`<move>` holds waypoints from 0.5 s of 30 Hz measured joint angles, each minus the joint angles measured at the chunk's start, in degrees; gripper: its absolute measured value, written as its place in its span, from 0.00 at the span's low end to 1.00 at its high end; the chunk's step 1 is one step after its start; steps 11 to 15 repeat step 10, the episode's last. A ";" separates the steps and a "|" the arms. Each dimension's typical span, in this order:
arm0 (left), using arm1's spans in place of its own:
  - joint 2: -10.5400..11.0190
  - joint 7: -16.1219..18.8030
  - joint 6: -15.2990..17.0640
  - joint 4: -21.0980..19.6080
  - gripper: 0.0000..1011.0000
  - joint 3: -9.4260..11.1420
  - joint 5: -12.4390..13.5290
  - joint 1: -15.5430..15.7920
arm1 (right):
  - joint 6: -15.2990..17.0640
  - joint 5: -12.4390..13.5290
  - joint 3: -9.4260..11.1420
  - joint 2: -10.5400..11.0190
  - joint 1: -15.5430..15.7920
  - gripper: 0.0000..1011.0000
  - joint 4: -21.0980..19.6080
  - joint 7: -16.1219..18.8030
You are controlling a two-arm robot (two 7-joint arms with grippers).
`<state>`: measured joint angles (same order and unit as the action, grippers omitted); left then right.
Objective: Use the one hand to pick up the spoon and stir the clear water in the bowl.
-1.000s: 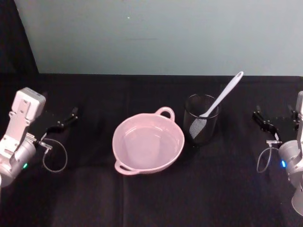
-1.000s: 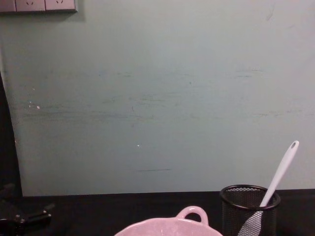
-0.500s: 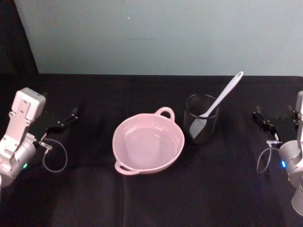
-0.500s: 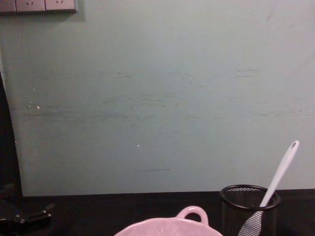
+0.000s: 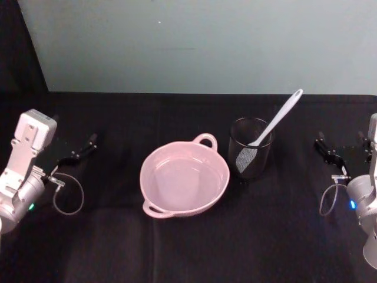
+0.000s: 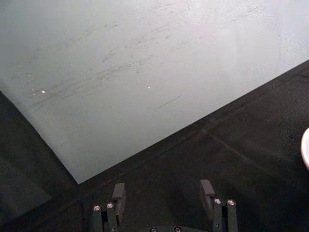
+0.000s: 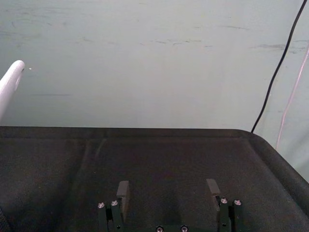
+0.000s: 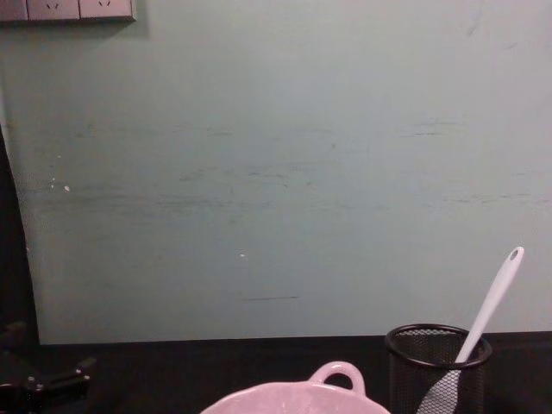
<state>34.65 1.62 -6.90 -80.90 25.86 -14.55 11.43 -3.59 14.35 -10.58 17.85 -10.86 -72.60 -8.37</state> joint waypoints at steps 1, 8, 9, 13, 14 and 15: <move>0.00 0.00 0.00 0.00 1.00 0.00 0.00 0.00 | 0.00 0.00 0.00 0.00 0.00 0.99 0.00 0.00; 0.00 0.00 0.00 0.00 1.00 0.00 0.00 0.00 | 0.00 0.00 0.00 0.00 0.00 0.99 0.00 -0.01; 0.00 0.00 0.00 0.00 1.00 0.00 0.00 0.00 | 0.00 0.00 0.00 0.00 0.00 0.99 0.01 -0.01; 0.00 0.00 0.00 0.00 1.00 0.00 0.00 0.00 | 0.00 0.00 0.00 0.00 0.00 0.99 0.00 -0.01; 0.00 0.00 0.00 0.00 1.00 0.00 0.00 0.00 | 0.00 0.00 0.00 0.00 0.00 0.99 0.00 -0.01; 0.00 0.00 0.00 0.00 1.00 0.00 0.00 0.00 | 0.00 0.00 0.00 0.00 0.00 0.99 0.00 -0.01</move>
